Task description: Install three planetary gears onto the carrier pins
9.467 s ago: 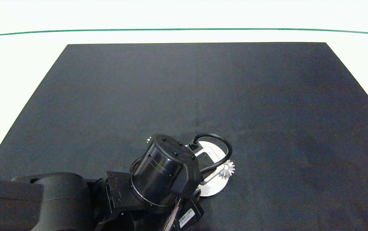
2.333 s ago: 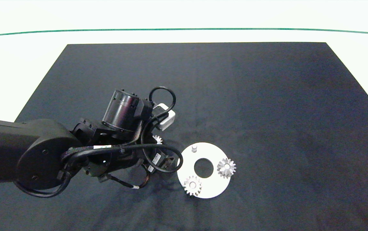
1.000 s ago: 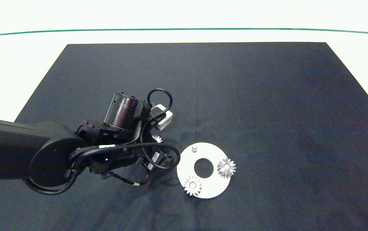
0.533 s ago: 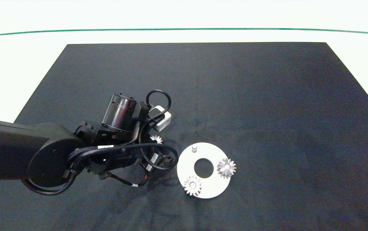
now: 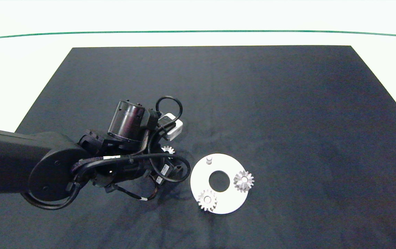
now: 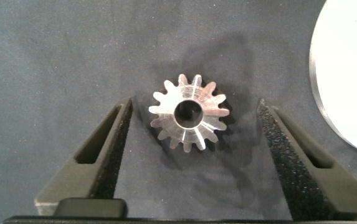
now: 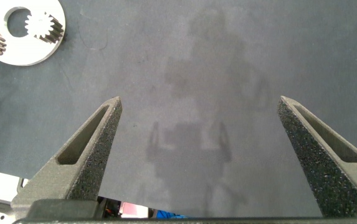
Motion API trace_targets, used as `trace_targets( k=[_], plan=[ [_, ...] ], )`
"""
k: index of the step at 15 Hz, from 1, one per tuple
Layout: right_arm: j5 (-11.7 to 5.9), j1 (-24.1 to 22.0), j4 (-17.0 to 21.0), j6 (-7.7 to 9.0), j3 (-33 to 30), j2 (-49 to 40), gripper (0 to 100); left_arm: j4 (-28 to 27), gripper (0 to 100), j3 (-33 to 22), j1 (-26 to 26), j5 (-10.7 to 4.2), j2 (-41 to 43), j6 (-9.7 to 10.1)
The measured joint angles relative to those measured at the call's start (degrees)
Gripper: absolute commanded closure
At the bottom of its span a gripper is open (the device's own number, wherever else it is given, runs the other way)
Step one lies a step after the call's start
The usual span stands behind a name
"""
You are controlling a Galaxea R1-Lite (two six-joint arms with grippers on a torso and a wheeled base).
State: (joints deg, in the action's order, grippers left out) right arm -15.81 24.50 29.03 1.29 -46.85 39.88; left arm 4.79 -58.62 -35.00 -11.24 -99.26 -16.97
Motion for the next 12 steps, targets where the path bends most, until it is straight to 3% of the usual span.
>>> trace_targets(
  k=[12],
  plan=[
    [0.0, 0.0, -0.01, 0.0, -0.09, 0.02, 0, 1.38, 49, 0.22, -0.15, 0.11, -0.05, -0.44]
  ],
)
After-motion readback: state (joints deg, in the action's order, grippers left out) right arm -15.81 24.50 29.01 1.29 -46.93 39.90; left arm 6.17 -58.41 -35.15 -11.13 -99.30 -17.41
